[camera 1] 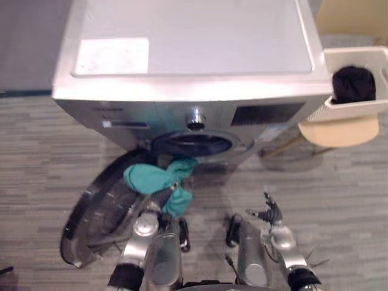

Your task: Pick up the laundry basket with both hands and put the clothes into the washing machine.

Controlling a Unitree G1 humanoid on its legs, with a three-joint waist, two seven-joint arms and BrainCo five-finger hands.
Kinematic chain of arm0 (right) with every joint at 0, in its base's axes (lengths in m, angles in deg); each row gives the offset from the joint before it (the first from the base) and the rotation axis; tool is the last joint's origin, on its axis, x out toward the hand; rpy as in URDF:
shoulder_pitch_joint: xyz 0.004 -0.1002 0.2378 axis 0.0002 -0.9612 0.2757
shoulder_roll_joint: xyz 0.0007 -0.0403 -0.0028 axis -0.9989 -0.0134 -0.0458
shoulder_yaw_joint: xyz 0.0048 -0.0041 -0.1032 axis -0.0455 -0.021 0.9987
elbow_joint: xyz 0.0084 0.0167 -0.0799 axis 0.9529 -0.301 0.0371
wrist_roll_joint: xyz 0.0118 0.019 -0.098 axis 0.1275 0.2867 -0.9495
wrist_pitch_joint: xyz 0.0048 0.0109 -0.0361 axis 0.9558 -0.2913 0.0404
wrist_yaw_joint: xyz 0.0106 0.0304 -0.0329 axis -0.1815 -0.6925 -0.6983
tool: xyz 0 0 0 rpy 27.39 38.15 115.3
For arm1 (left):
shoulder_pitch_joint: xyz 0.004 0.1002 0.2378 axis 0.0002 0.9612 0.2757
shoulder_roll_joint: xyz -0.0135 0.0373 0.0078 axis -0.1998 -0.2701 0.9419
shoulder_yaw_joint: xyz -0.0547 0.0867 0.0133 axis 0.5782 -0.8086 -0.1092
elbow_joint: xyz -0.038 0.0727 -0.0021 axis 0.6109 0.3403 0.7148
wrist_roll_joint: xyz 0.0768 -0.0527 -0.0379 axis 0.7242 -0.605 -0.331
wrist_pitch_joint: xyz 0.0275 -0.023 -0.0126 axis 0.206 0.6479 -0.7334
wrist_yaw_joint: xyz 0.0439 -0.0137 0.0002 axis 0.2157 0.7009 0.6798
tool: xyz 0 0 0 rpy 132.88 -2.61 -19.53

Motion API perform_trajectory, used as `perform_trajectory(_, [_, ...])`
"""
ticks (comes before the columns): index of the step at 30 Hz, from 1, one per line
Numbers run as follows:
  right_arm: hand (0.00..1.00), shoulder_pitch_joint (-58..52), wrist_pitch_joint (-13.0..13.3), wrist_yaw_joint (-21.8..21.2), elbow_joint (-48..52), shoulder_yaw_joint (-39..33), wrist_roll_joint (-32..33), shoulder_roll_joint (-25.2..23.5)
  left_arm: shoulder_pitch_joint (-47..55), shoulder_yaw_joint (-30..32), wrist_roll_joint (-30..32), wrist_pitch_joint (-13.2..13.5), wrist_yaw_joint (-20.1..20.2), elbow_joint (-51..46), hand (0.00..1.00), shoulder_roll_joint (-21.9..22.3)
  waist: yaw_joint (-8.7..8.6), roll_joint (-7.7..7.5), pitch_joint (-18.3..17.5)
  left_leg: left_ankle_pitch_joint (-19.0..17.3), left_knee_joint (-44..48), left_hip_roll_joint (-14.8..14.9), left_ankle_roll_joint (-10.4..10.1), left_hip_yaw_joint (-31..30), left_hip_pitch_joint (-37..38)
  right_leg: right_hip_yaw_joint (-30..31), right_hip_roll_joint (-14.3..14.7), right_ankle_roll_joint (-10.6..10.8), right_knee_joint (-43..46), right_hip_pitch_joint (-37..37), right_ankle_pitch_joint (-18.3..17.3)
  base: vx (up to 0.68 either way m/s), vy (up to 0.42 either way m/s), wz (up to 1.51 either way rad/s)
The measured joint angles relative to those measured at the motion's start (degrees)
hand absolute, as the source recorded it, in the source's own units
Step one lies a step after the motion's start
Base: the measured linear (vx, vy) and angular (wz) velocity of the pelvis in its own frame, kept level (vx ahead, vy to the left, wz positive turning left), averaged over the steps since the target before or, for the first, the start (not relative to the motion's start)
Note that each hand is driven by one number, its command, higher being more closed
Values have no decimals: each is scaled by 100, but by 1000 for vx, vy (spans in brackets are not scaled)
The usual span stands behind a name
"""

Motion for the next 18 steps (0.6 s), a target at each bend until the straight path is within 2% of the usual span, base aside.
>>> perform_trajectory(1, [0,43,-1,80,190,12,26,4,-217,7,-1,90,-85,3,100,22,-6,-6,46,-259,218,60,117,23,-222,58,-16,-17,361,-324,-154,-232,3,-14])
perform_trajectory(2, [0,126,-7,180,510,51,33,-6,-575,49,-74,210,-258,-4,100,39,-6,-81,156,-466,726,134,195,51,-679,198,-59,-52,965,-900,-345,-195,0,-13])
perform_trajectory(5, [0,336,-3,240,1054,106,46,-104,-1008,198,-197,374,-551,-89,100,89,-17,-130,317,-733,1548,361,226,53,-1423,377,-46,-168,1761,-1742,-551,-193,-32,-23])
perform_trajectory(9, [0,581,11,459,1923,177,83,-308,-1640,562,-329,568,-1050,-296,100,200,-16,-171,429,-916,2475,695,209,-19,-2613,542,105,-300,2581,-2997,-630,-179,-56,-29])
perform_trajectory(11, [0,710,19,587,2361,207,92,-472,-2190,881,-696,670,-1414,-483,100,262,-96,-199,476,-961,2977,821,214,-152,-3434,559,143,-369,3051,-3795,-669,-153,-93,-9])
perform_trajectory(13, [0,742,28,607,2686,222,104,-581,-2689,1159,-1125,850,-1665,-545,100,235,-124,-263,523,-995,3337,920,233,-169,-3918,667,219,-381,3404,-4348,-671,-100,-68,-22])
perform_trajectory(16, [0,720,98,622,3054,249,146,-631,-3291,1553,-1603,1072,-2014,-733,100,72,-224,-259,534,-1038,3715,1047,245,-282,-4494,671,294,-399,3702,-4893,-667,-78,-44,-16])
perform_trajectory(18, [0,644,232,655,3358,245,146,-660,-3889,1678,-1974,1240,-2135,-763,100,-251,-313,-259,536,-1038,3916,1082,248,-334,-4855,686,298,-414,3902,-5260,-659,-79,-52,-4])
